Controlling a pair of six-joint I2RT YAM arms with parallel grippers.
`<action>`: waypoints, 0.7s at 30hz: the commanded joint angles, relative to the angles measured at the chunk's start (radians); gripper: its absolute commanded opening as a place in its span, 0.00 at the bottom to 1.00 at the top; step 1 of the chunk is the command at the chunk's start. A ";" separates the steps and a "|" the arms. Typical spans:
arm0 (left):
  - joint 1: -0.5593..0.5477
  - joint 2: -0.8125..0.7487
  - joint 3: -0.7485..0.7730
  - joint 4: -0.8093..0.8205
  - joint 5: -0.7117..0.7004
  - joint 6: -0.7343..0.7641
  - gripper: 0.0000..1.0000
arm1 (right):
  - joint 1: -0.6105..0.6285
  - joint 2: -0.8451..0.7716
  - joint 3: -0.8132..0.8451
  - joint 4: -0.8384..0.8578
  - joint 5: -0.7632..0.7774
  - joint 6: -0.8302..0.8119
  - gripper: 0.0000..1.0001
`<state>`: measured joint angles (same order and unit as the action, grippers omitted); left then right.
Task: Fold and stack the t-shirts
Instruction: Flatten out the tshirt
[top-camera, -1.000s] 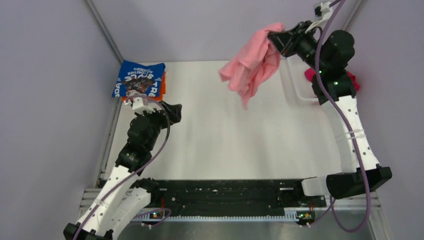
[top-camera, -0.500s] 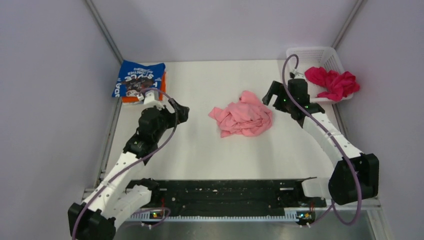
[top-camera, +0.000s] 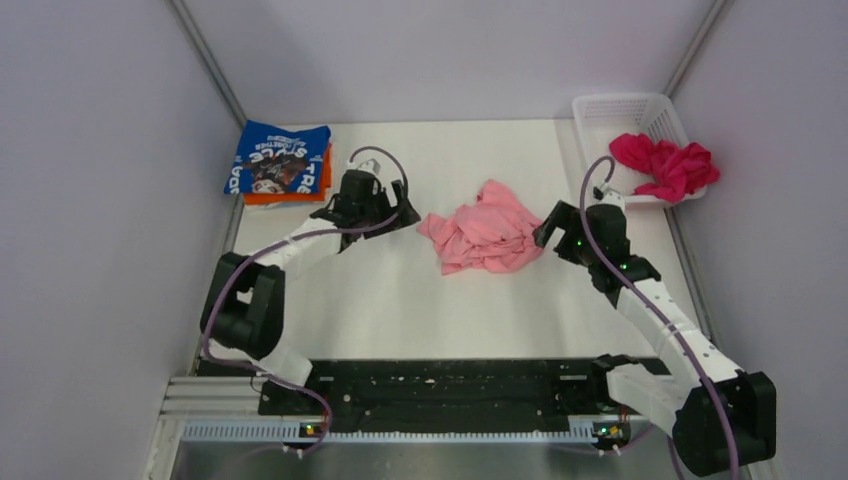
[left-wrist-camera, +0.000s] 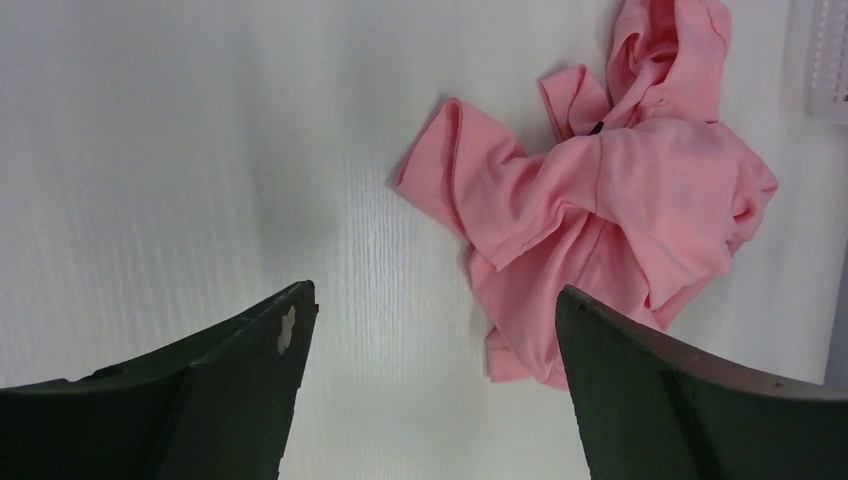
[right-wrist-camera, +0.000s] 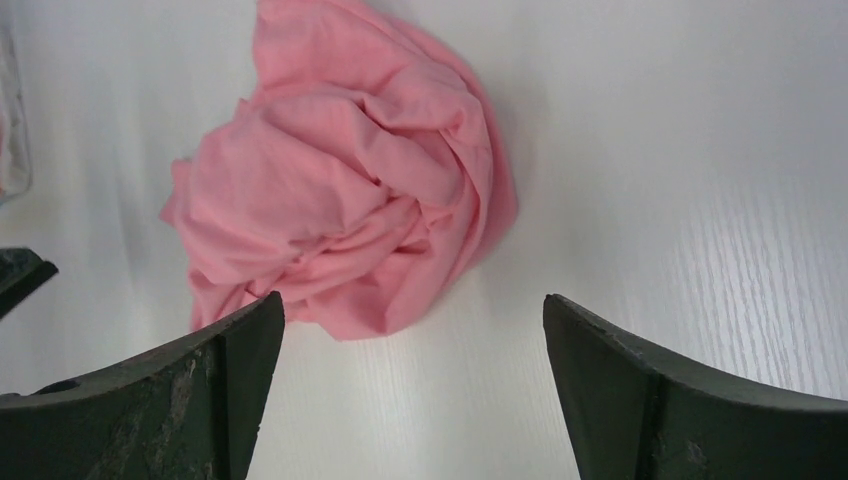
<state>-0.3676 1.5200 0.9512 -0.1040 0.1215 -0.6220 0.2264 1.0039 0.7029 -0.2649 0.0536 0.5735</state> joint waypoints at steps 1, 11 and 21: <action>0.000 0.155 0.137 0.025 0.113 0.024 0.91 | 0.003 -0.034 -0.090 0.084 -0.024 0.013 0.99; -0.033 0.425 0.316 0.000 0.132 0.012 0.81 | 0.003 0.026 -0.147 0.206 0.009 0.031 0.95; -0.064 0.582 0.453 -0.036 0.173 0.041 0.55 | 0.003 0.180 -0.210 0.393 -0.047 0.053 0.72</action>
<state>-0.4160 2.0430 1.3521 -0.1162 0.2596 -0.6048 0.2264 1.1275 0.4969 -0.0154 0.0299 0.6121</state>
